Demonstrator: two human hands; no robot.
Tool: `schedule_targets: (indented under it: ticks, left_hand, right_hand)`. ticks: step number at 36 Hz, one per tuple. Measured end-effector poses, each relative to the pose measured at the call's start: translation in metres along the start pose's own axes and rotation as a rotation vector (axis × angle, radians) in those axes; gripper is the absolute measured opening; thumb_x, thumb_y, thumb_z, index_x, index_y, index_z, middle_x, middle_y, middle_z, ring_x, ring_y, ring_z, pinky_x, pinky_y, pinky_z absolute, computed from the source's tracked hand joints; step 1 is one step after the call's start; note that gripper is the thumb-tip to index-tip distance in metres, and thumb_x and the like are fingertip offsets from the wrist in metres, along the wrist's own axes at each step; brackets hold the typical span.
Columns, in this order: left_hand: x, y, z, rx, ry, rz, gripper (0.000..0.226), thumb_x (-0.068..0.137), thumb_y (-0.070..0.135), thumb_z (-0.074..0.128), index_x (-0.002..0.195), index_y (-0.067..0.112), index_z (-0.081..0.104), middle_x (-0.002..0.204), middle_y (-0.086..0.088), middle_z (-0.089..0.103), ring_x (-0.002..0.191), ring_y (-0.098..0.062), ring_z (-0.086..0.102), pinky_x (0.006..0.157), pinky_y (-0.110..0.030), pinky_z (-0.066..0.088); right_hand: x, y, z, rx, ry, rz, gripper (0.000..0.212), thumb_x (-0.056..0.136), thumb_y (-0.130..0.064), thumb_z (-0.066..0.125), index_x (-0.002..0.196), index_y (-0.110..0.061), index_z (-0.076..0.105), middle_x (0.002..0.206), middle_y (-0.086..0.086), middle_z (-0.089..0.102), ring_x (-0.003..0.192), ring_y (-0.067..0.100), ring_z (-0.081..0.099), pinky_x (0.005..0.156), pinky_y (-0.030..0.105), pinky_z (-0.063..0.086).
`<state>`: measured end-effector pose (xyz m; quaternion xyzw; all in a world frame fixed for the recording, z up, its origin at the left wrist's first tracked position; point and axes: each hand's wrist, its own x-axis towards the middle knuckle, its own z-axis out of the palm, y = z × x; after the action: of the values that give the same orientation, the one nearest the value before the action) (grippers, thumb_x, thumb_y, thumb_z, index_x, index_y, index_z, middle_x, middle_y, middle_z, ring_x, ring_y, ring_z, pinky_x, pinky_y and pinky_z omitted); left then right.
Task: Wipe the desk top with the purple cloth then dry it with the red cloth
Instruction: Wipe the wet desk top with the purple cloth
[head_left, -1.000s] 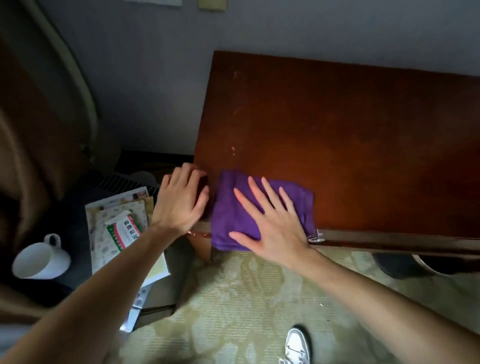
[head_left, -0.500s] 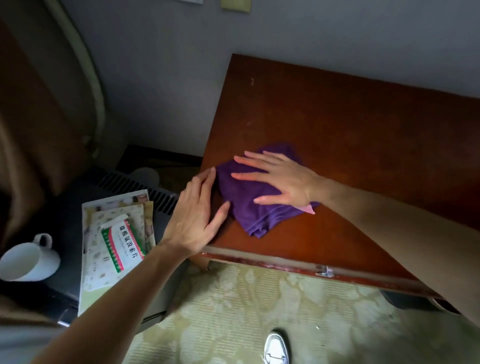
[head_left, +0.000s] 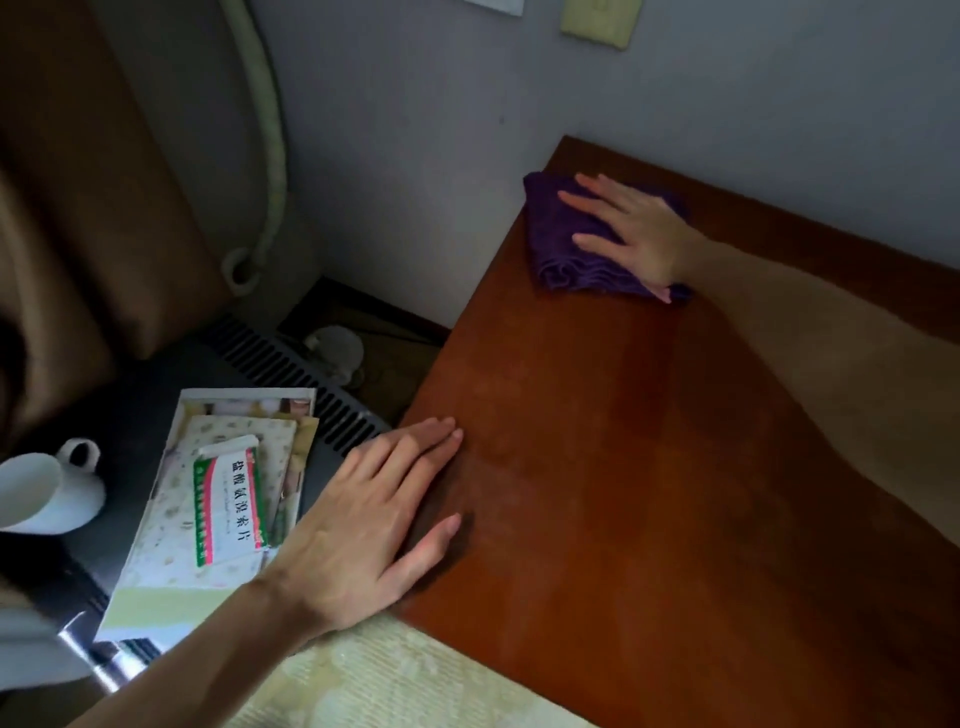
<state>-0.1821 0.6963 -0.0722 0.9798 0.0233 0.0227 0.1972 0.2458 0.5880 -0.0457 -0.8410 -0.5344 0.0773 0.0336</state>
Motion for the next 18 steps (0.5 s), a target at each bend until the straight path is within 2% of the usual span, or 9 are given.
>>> schedule_targets:
  ticks: [4, 8, 18]
  left_hand:
    - [0.000, 0.001, -0.001, -0.014, 0.014, 0.000, 0.062, 0.103, 0.050, 0.040, 0.155, 0.017, 0.034, 0.158, 0.008, 0.034, 0.149, -0.007, 0.025, 0.121, -0.026, 0.018]
    - [0.000, 0.000, -0.001, -0.012, 0.020, -0.006, 0.060, 0.104, 0.049, 0.039, 0.155, 0.017, 0.035, 0.158, 0.006, 0.035, 0.149, -0.008, 0.025, 0.121, -0.027, 0.019]
    - [0.000, -0.003, 0.001, -0.016, 0.034, 0.015, 0.060, 0.105, 0.048, 0.034, 0.154, 0.014, 0.036, 0.156, 0.003, 0.037, 0.148, -0.012, 0.029, 0.120, -0.027, 0.017]
  right_hand:
    - [0.025, 0.011, -0.003, 0.056, 0.037, 0.208, 0.080, 0.090, -0.086, 0.014, 0.160, -0.047, 0.013, 0.172, -0.005, 0.007, 0.159, 0.018, 0.005, 0.128, 0.049, 0.006]
    - [0.040, 0.005, 0.001, 0.099, 0.148, 0.410, 0.085, 0.091, -0.085, 0.016, 0.162, -0.039, 0.017, 0.172, 0.004, 0.013, 0.158, 0.024, 0.010, 0.127, 0.050, 0.008]
    - [0.016, -0.049, 0.011, 0.096, 0.141, 0.616, 0.084, 0.095, -0.080, 0.013, 0.164, -0.032, 0.005, 0.173, 0.005, 0.000, 0.159, 0.025, -0.003, 0.128, 0.048, -0.002]
